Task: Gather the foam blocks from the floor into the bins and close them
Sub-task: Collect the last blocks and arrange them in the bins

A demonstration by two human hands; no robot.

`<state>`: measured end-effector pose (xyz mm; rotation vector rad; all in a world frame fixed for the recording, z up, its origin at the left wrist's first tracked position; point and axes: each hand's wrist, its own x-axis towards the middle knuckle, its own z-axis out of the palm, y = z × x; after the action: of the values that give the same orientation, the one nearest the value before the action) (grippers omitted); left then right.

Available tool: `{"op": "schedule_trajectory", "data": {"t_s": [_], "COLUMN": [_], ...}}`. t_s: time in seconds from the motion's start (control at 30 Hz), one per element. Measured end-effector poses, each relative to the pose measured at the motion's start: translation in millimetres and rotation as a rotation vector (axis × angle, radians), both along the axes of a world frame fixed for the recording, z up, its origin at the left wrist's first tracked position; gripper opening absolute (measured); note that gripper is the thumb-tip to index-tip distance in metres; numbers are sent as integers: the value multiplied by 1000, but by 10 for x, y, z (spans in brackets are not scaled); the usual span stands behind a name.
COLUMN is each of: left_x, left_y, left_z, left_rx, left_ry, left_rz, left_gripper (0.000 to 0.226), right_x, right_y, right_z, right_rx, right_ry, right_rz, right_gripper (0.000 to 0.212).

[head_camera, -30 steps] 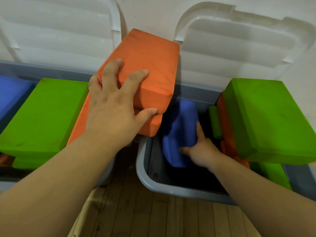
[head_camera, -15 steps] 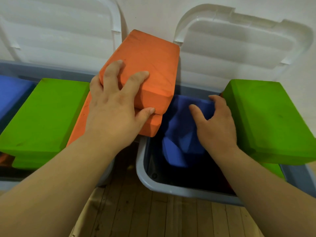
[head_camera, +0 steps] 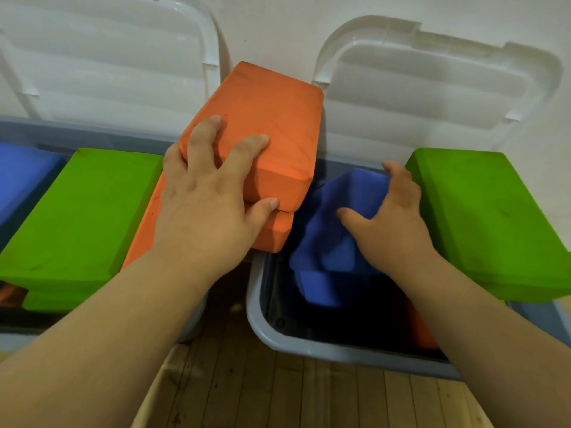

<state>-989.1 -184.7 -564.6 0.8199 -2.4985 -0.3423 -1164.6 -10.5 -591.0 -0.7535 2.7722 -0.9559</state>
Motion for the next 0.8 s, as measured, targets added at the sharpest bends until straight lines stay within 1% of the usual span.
{"op": "schedule_trajectory", "data": {"t_s": [0.07, 0.13, 0.17, 0.2, 0.3, 0.33, 0.4, 0.43, 0.47, 0.5, 0.6, 0.63, 0.7, 0.8], "left_x": [4, 18, 22, 24, 15, 10, 1, -3, -9, -12, -9, -7, -5, -9], "left_y": [-2, -10, -14, -16, -17, -18, -29, -34, -40, -46, -65, -73, -74, -61], "left_z": [-6, -15, -17, -15, -14, -14, -14, -14, -15, -20, -41, -47, -50, -50], "left_rx": [-9, -14, -16, -15, -14, -16, -14, -8, -5, -10, -37, -42, -52, -52], "left_ry": [1, 0, 0, -2, -7, -6, 1, 3, 5, 7, 3, 5, 13, 22], "left_rz": [-10, -15, -14, -13, -9, -9, -5, -2, 0, 0, -7, -10, -17, -17], "left_gripper": [77, 77, 77, 78, 78, 77, 77, 78, 78, 78, 78, 77, 77, 76], "right_x": [16, 19, 15, 13, 18, 22, 20, 0, -35, -81, -209, -236, -274, -300], "right_y": [-28, -48, -55, -66, -84, -84, -94, -94, -91, -87, -67, -59, -53, -55], "right_z": [-48, -189, -242, -260, -180, -144, -79, -69, -81, -100, -235, -309, -461, -564], "right_rx": [-54, 2, 55, 128, 427, 493, 547, 533, 476, 377, 20, -53, -78, 50], "right_ry": [12, 5, -34, -102, -309, -327, -304, -264, -209, -150, 12, 49, 90, 126], "right_rz": [2, 45, 58, 66, 137, 176, 243, 255, 245, 212, 66, 29, -22, -120], "right_gripper": [76, 65, 66, 73, 99, 105, 110, 110, 108, 104, 77, 68, 57, 53]}}
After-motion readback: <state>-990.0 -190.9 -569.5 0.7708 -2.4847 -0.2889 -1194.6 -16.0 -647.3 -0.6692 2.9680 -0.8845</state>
